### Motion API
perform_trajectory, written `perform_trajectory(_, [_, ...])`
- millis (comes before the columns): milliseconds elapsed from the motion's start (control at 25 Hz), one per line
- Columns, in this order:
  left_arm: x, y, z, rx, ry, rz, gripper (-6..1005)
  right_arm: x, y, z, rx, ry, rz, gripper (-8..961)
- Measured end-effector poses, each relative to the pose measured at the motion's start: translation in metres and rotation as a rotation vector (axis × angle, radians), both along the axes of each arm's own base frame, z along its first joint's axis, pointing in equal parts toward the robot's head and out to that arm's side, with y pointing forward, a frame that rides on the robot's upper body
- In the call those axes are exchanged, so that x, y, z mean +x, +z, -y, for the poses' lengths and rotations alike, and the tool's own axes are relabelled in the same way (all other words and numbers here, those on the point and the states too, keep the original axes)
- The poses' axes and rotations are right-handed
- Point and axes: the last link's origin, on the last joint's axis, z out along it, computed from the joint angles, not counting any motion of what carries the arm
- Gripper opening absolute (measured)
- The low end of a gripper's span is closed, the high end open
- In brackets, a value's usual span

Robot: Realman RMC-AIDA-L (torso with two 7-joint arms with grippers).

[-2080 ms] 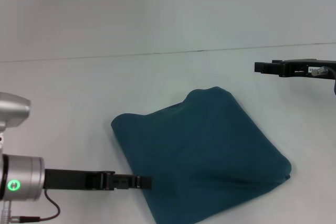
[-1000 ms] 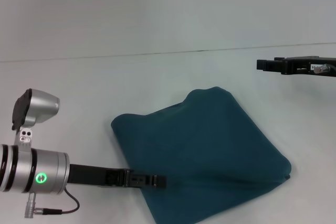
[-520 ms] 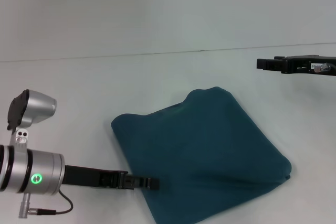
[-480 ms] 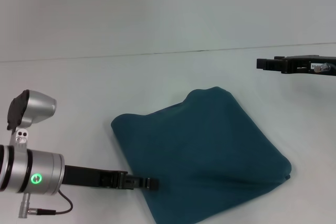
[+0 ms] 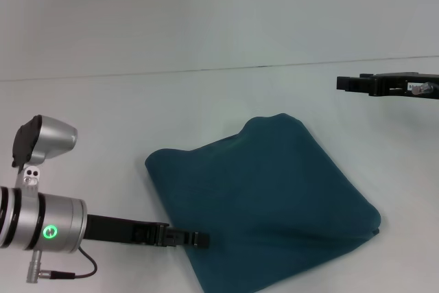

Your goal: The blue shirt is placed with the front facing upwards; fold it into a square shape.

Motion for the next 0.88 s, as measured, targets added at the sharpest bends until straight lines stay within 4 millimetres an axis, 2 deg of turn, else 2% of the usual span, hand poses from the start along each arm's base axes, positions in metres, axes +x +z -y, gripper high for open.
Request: perform_trajectory(880, [0.0060, -0.0061, -0.0075, 0.021, -0.008, -0.008, 775, -0.0003, -0.0016, 0.0005, -0.003, -0.001, -0.004, 631])
